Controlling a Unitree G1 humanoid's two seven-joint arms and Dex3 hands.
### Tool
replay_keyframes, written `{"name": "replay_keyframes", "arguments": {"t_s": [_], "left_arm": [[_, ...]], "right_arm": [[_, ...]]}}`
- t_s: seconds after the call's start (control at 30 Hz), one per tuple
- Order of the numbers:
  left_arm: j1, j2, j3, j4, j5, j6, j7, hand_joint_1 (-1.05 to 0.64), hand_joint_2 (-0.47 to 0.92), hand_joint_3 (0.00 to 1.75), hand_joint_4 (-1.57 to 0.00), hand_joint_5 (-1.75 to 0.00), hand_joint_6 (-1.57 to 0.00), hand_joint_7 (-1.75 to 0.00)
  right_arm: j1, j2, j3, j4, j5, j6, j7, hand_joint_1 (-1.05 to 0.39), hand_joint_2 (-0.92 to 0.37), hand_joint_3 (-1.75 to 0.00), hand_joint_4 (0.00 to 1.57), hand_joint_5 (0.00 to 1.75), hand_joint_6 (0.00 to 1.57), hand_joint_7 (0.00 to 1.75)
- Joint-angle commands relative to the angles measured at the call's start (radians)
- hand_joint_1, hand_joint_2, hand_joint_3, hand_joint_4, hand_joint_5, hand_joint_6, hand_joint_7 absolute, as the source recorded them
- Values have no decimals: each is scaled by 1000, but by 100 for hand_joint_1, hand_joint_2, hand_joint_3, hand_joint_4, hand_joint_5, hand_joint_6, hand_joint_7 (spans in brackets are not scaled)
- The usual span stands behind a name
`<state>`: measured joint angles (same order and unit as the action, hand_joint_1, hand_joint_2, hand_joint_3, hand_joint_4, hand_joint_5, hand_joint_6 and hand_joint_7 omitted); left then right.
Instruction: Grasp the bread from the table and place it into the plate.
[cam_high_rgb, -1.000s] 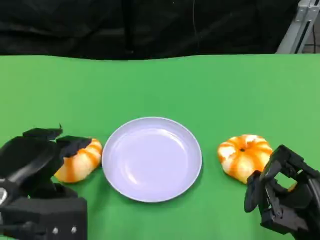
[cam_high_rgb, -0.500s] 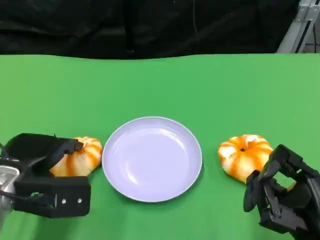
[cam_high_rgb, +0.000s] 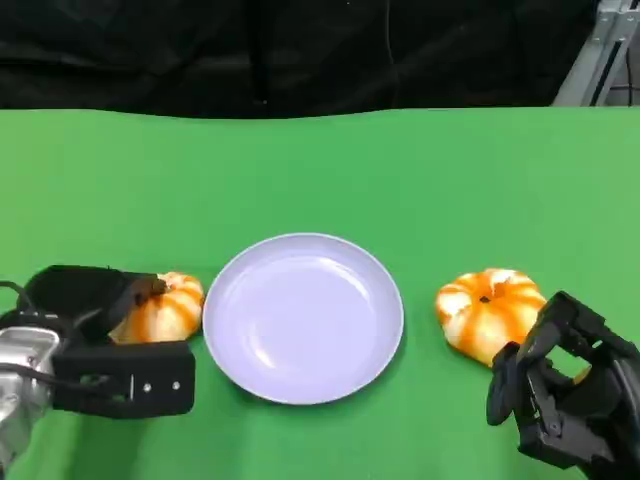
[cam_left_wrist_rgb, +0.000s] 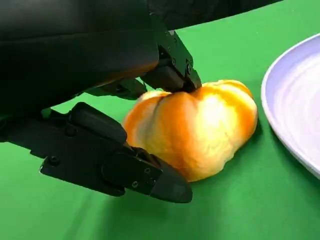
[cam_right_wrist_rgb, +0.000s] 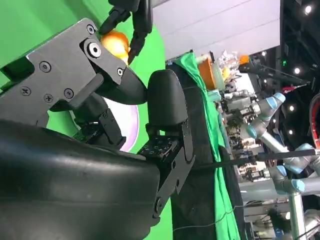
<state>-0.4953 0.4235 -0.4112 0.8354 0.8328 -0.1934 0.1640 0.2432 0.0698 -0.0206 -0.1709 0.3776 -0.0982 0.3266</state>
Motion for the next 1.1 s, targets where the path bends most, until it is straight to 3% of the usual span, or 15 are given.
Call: {"name": "replay_keyframes", "arguments": {"t_s": [0.03,0.13,0.23,0.27,0.3,0.33,0.4,0.57,0.6,0.63,0.7,0.8,1.0,1.03,1.1], "left_arm": [[-4,-30,-5,82,-26,-4,118,-42,92,1,-62,-4,-65,-3],[7,-49,-6,137,-35,-25,229,-26,92,3,-82,-7,-78,-4],[8,-59,0,190,-59,-68,326,-13,92,4,-114,-23,-99,-10],[8,-55,3,193,-72,-84,328,-11,92,2,-115,-40,-107,-7],[7,-51,4,196,-82,-96,329,-7,89,1,-99,-113,-116,-4],[5,-49,2,199,-87,-102,328,-6,89,1,-91,-141,-120,-3],[2,-38,-4,183,-89,-98,319,-6,89,1,-83,-166,-121,-2],[7,4,0,72,-92,-61,269,-9,92,6,-75,-174,-129,-8],[10,13,5,46,-96,-54,255,-9,92,9,-73,-175,-118,-40],[13,22,10,16,-100,-47,240,-8,91,15,-71,-175,-84,-110],[21,39,20,-40,-104,-35,216,-9,92,20,-73,-175,-66,-146],[34,58,41,-147,-120,-14,150,-9,91,20,-75,-175,-64,-157],[48,75,53,-291,-119,1,76,-8,91,21,-78,-175,-67,-158],[47,75,51,-320,-116,2,58,-9,91,20,-76,-175,-75,-140],[49,70,50,-373,-110,14,28,-11,92,19,-74,-175,-79,-133]], "right_arm": [[3,-8,-5,-7,9,-2,-3,-17,-43,-131,90,175,72,163],[0,-11,-5,-9,10,2,-3,-17,-43,-132,90,175,72,163],[-1,-11,-4,-10,10,5,-4,-17,-42,-132,89,175,71,163],[-2,-11,-5,-9,11,2,-2,-18,-43,-133,89,175,71,163],[-1,-11,-5,-8,12,-1,1,-17,-42,-133,89,175,71,163],[-1,-11,-5,-6,12,-3,2,-17,-42,-133,89,175,71,163],[-1,-10,-6,-6,13,-5,2,-16,-42,-133,89,175,70,164],[2,-12,-5,-17,11,11,-8,-17,-42,-131,89,175,71,163],[1,-12,-5,-12,12,0,-1,-17,-42,-131,89,175,71,163],[2,-12,-5,-14,12,-1,0,-14,-43,-132,88,175,70,163],[4,-15,-4,-19,10,7,-2,-16,-43,-132,88,175,70,164],[5,-16,-5,-22,11,13,-6,-17,-42,-132,89,175,70,164],[3,-14,-9,-16,21,4,5,-15,-42,-132,88,175,71,163],[4,-15,-9,-19,20,10,1,-15,-42,-132,88,175,70,163],[6,-16,-8,-23,18,19,-3,-16,-42,-132,88,175,71,163]]}}
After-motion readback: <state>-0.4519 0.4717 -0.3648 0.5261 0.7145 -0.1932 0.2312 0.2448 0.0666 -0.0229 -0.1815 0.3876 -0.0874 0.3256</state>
